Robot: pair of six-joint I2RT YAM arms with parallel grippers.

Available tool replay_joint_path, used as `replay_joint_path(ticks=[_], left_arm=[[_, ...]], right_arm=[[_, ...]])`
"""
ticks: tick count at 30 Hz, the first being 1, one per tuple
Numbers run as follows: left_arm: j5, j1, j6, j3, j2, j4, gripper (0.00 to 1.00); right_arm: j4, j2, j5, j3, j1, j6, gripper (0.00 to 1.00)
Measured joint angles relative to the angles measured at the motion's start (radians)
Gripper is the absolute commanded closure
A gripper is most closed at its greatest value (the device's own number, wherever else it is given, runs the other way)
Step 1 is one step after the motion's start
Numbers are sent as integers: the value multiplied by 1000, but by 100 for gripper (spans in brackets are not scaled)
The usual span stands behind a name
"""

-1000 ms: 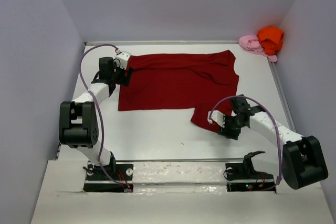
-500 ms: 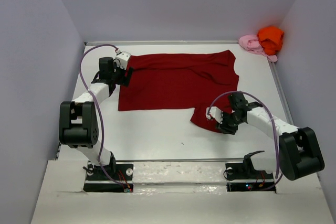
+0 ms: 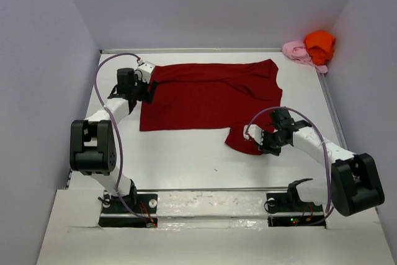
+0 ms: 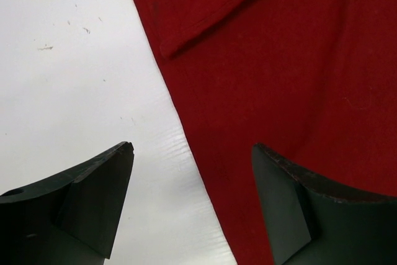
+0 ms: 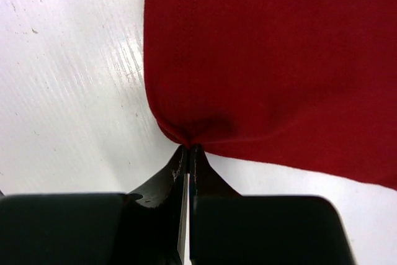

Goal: Fold and stack the t-shirts
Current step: Fold the tshirt

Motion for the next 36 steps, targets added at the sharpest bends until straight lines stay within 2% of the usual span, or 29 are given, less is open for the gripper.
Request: replay_joint_path(ticks=[7, 15, 20, 27, 36], left_arm=[[-45, -8, 135, -26, -58, -128, 14], [-112, -27, 418, -328, -411, -262, 14], [-83, -27, 562, -400, -559, -354, 15], [3, -28, 635, -419, -551, -356, 15], [23, -80, 675, -426, -352, -299, 16]], right_arm=[[-12, -61, 4, 61, 0, 26, 100], [23, -1, 6, 103, 0, 55, 100], [31, 47, 5, 142, 0, 80, 100], [40, 61, 0, 201, 0, 109, 100], [36, 79, -3, 243, 0, 127, 100]])
